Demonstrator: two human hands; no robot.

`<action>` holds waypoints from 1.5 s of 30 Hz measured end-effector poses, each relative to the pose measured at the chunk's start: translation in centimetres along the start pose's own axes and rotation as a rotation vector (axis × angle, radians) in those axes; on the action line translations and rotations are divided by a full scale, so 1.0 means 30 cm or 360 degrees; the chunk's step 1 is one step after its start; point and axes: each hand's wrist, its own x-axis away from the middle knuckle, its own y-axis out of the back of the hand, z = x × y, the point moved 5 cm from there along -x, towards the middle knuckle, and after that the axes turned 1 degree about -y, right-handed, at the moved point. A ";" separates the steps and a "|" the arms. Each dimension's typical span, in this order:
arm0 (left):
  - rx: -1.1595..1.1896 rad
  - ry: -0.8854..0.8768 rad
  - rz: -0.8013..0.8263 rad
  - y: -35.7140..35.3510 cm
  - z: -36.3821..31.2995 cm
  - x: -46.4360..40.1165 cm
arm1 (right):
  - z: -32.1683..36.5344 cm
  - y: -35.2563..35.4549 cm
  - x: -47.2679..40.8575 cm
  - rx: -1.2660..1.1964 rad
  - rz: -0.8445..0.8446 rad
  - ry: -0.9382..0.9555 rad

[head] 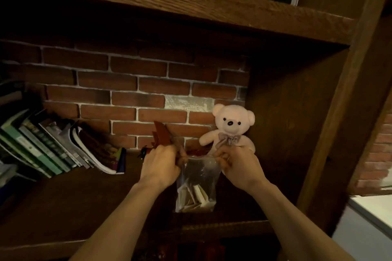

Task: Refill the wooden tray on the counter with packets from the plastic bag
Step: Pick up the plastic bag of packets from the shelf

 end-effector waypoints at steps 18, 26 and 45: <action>-0.0097 0.0006 -0.0173 0.188 -0.268 0.288 | 0.028 0.244 0.248 -0.0166 -0.0040 0.0085; -0.0154 0.0091 -0.0054 0.176 -0.465 0.518 | -0.053 0.354 0.495 -0.0276 0.0056 0.0061; 0.0011 -0.0030 0.0011 0.240 -0.477 0.667 | 0.059 0.462 0.696 -0.0150 0.0100 -0.0114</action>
